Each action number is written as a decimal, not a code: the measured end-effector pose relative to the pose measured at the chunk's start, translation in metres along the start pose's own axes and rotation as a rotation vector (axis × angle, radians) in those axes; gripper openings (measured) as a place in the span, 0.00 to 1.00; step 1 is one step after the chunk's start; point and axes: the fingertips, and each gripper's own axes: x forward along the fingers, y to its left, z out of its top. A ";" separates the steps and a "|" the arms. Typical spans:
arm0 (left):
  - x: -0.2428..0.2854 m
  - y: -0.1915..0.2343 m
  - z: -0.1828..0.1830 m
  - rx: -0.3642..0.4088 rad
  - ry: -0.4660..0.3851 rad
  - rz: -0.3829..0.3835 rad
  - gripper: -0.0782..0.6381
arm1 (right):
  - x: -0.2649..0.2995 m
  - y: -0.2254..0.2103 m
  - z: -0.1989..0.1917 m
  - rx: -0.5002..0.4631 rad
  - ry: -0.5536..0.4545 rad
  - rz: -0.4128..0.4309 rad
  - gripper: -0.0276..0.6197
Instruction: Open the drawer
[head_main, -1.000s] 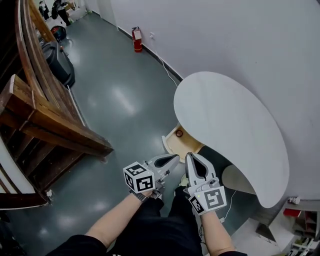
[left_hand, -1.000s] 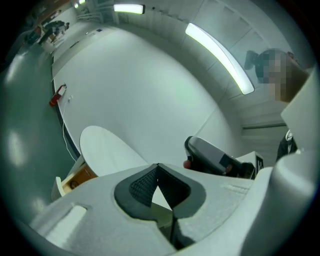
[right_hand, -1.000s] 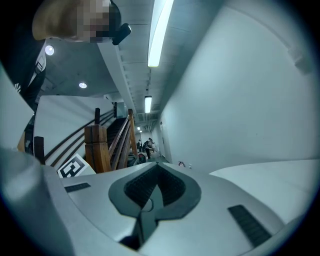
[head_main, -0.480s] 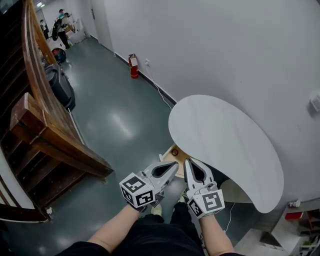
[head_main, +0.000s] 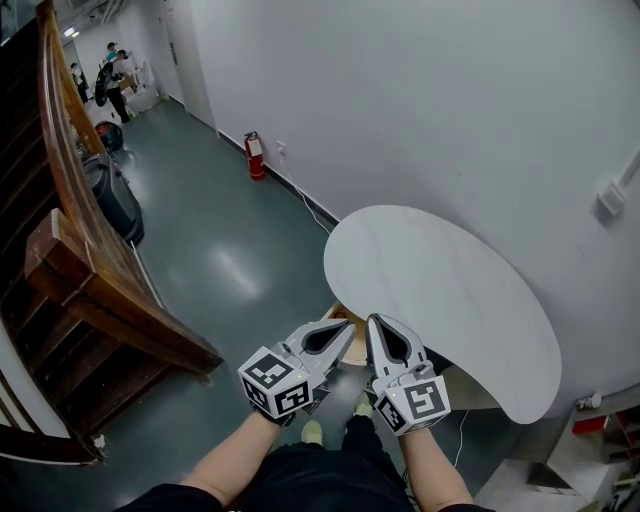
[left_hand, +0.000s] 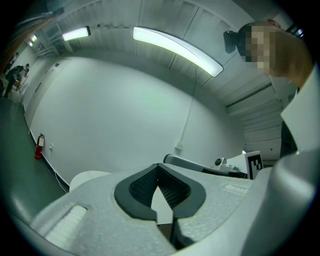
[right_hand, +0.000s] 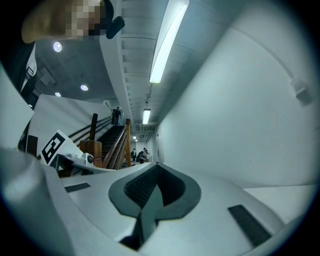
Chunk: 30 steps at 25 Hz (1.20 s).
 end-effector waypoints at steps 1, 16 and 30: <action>0.001 -0.001 0.002 0.004 -0.002 0.002 0.12 | -0.001 -0.001 0.002 -0.002 0.000 -0.002 0.07; 0.011 -0.003 0.014 0.059 -0.008 0.028 0.12 | -0.001 -0.008 0.009 -0.030 0.019 -0.009 0.06; 0.014 -0.001 0.019 0.087 -0.007 0.042 0.12 | 0.001 -0.010 0.009 -0.042 0.021 -0.012 0.06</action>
